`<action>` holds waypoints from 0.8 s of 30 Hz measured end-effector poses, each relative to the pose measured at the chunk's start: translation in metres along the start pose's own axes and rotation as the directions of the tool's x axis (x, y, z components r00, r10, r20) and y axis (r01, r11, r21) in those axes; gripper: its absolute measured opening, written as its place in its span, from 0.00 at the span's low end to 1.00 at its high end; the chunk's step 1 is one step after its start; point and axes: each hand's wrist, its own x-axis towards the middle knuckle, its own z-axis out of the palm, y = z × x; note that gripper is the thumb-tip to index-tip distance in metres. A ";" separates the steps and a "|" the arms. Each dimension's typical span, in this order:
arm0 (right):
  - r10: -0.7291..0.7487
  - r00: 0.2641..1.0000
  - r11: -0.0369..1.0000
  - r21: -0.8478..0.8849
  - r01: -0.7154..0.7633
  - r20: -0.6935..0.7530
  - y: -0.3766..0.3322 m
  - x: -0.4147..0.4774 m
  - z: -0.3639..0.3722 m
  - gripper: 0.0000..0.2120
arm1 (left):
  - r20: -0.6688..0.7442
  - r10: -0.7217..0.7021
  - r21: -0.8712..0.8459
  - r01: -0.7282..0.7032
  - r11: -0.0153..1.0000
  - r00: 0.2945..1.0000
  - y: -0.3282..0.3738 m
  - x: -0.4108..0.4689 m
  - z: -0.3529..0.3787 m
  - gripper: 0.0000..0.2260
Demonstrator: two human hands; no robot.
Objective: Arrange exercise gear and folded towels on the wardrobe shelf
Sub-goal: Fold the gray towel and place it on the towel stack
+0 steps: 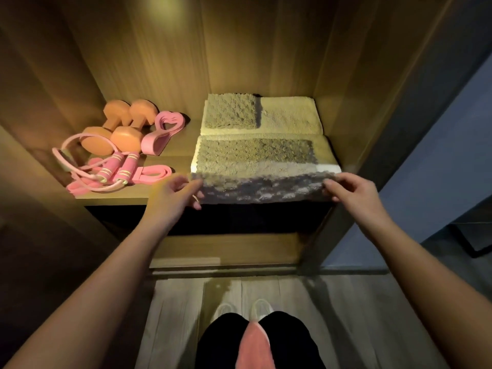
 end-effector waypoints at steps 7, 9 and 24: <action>0.006 0.994 0.986 -0.163 -0.023 -0.106 -0.021 0.081 0.025 0.13 | -0.195 0.036 0.283 0.021 0.959 0.980 0.013 0.098 0.015 0.14; 0.084 0.990 0.968 -0.229 -0.107 -0.111 -0.016 0.106 0.033 0.09 | -0.196 0.034 0.404 0.049 0.913 0.980 0.011 0.121 0.022 0.10; -0.014 0.980 0.700 -0.702 -0.130 -0.196 0.014 0.153 0.065 0.14 | -0.207 0.174 0.758 0.045 0.651 0.963 -0.013 0.156 0.044 0.10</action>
